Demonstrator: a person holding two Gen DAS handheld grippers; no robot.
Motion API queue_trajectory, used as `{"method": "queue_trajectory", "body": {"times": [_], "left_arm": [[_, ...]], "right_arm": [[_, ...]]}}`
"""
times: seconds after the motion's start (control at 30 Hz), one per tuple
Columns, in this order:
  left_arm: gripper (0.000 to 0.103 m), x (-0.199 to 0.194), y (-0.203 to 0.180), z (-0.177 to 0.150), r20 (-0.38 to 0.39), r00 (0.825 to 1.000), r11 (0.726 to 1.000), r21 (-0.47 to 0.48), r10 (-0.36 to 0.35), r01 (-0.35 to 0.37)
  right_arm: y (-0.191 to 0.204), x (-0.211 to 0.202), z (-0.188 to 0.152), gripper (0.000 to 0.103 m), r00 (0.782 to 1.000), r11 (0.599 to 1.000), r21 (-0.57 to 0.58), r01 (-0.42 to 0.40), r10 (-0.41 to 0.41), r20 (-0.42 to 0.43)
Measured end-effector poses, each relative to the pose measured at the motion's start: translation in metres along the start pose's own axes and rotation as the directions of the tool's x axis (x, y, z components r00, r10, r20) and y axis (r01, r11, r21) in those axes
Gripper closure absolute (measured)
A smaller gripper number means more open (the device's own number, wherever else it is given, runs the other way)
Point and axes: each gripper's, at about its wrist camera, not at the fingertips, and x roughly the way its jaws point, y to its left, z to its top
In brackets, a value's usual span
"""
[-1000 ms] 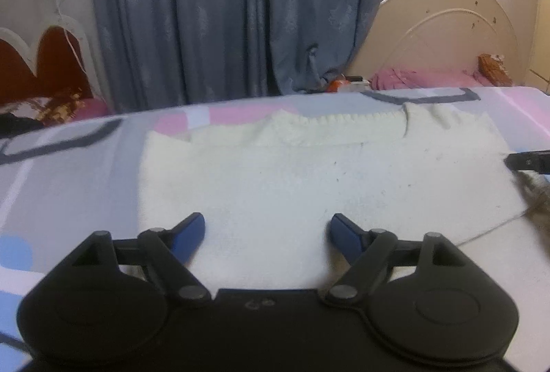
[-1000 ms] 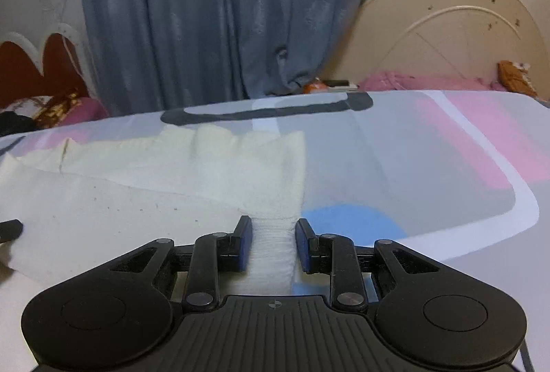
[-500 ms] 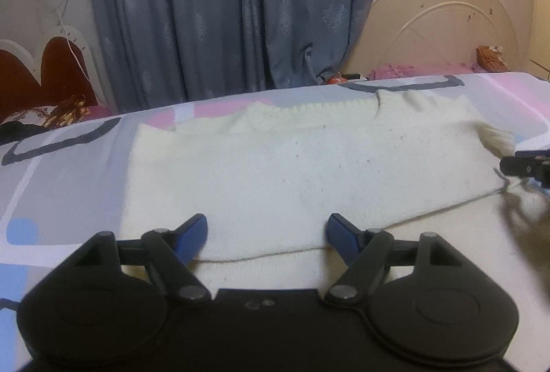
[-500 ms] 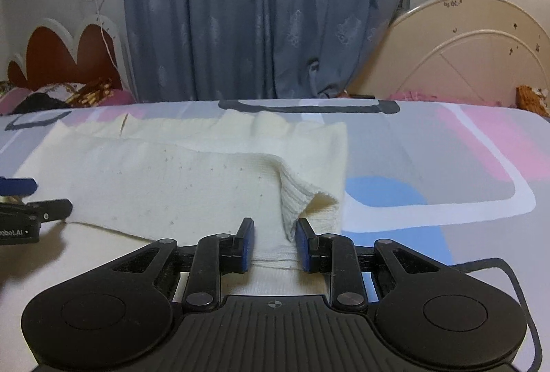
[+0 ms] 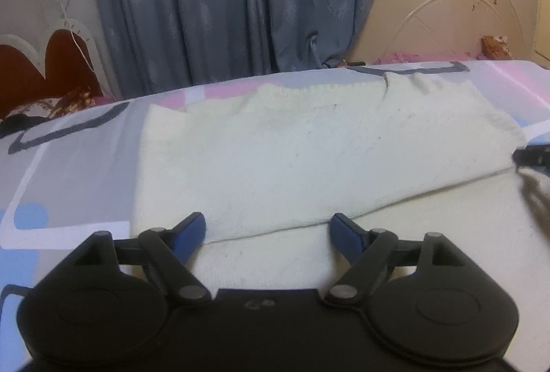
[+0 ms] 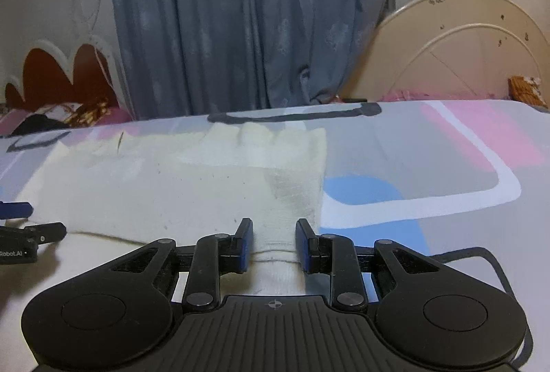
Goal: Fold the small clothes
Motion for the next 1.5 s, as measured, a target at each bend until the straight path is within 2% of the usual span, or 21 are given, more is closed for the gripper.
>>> {"method": "queue_trajectory", "body": {"times": [0.17,0.27,0.37,0.57,0.83,0.93,1.07,1.2,1.33,1.5], "left_arm": [[0.024,-0.005,-0.002,0.002,-0.013,1.0,1.0,0.007,0.028,-0.028],[0.024,-0.006,-0.004,0.002,-0.032,0.999,0.999,0.003,0.044,-0.044],[0.025,-0.011,-0.007,0.003,-0.039,0.998,0.998,0.01,0.055,-0.055],[0.026,-0.017,-0.01,0.002,-0.059,0.996,0.997,-0.014,0.072,-0.073],[0.026,-0.034,-0.024,-0.009,-0.052,0.998,0.999,0.007,0.046,-0.046],[0.026,-0.054,-0.022,-0.025,-0.043,0.999,1.0,0.009,0.031,-0.03],[0.026,-0.098,-0.012,-0.064,-0.038,0.999,0.999,0.002,0.037,-0.037],[0.026,-0.14,0.003,-0.112,-0.084,0.996,0.999,-0.027,0.04,-0.042],[0.026,-0.175,0.019,-0.143,-0.114,0.993,0.996,-0.083,0.034,-0.044],[0.028,-0.201,0.031,-0.164,-0.152,0.988,0.994,-0.112,-0.013,-0.004]], "right_arm": [[-0.004,-0.008,0.002,0.076,0.999,0.999,0.021,-0.027,0.026,0.027],[-0.002,-0.001,0.002,0.077,1.0,1.0,-0.009,-0.016,0.016,-0.02],[-0.005,-0.008,0.006,0.077,0.999,0.999,0.006,-0.032,0.032,0.003],[-0.012,-0.022,0.005,0.076,0.998,0.998,0.016,-0.064,0.064,-0.006],[-0.022,-0.05,-0.007,0.076,0.998,0.998,0.018,-0.065,0.065,-0.023],[-0.021,-0.068,-0.017,0.076,0.997,0.997,0.024,-0.074,0.075,-0.034],[-0.022,-0.103,-0.04,0.076,0.993,0.992,0.083,-0.097,0.102,-0.059],[-0.025,-0.147,-0.078,0.076,0.985,0.988,0.14,-0.065,0.086,-0.151],[-0.026,-0.181,-0.111,0.076,0.973,0.98,0.195,-0.029,0.072,-0.217],[-0.029,-0.218,-0.134,0.076,0.97,0.957,0.288,-0.029,0.097,-0.223]]}}
